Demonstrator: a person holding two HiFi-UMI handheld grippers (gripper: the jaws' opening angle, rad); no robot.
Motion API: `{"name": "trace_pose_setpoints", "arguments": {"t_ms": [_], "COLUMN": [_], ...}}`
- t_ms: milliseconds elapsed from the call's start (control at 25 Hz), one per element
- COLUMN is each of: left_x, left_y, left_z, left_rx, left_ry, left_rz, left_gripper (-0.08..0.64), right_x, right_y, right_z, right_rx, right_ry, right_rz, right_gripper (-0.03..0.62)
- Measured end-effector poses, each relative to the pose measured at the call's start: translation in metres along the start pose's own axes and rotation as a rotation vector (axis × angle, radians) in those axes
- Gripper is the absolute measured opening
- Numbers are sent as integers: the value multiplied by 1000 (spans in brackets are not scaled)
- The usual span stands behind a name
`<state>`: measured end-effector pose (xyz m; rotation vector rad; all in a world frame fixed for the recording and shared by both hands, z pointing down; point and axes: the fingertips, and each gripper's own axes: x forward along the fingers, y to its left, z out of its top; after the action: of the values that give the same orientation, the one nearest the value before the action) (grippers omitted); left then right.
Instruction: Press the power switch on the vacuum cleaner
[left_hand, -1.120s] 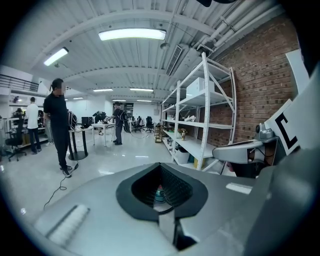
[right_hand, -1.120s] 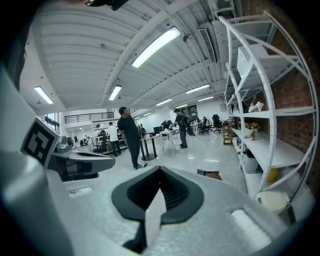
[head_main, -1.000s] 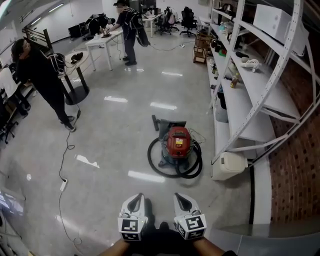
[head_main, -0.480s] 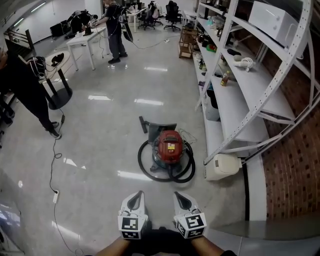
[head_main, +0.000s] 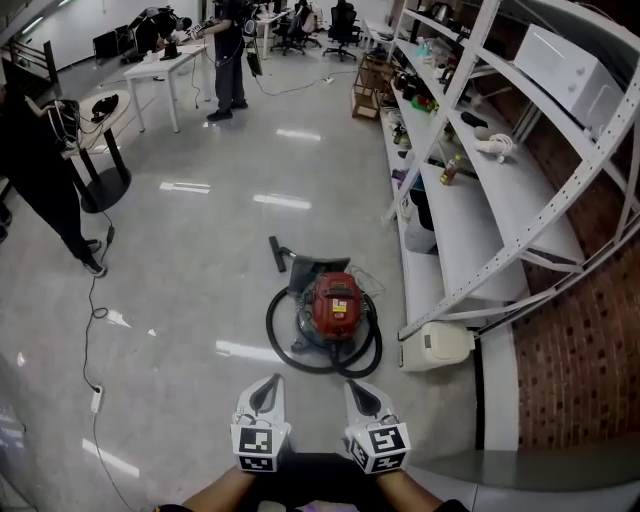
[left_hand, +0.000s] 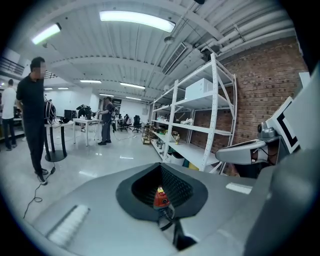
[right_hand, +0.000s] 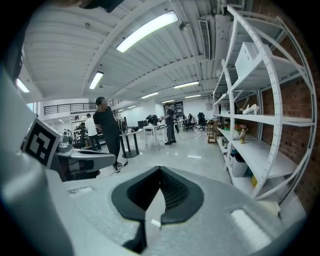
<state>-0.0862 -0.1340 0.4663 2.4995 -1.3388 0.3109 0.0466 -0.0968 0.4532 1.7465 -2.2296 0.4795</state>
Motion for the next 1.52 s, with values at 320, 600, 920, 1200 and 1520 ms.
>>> {"name": "trace_pose_setpoints", "arguments": {"t_ms": [320, 600, 920, 1200, 1520], "left_x": [18, 38, 86, 160, 250], "left_y": [41, 49, 63, 61, 58], "left_z": [19, 15, 10, -4, -34], "left_rx": [-1, -17, -41, -50, -24], "left_ry": [-33, -30, 31, 115, 184], "left_rz": [16, 19, 75, 86, 85], "left_gripper": [15, 15, 15, 15, 15], "right_x": [35, 61, 115, 170, 246], "right_y": [4, -7, -42, -91, -154], "right_z": [22, 24, 23, -1, -52], "right_rx": [-11, -14, -6, 24, 17], "right_ry": [-25, -12, 53, 159, 278], "right_rz": [-12, -5, 40, 63, 50], "right_gripper": [-8, -8, -8, -8, -8]}}
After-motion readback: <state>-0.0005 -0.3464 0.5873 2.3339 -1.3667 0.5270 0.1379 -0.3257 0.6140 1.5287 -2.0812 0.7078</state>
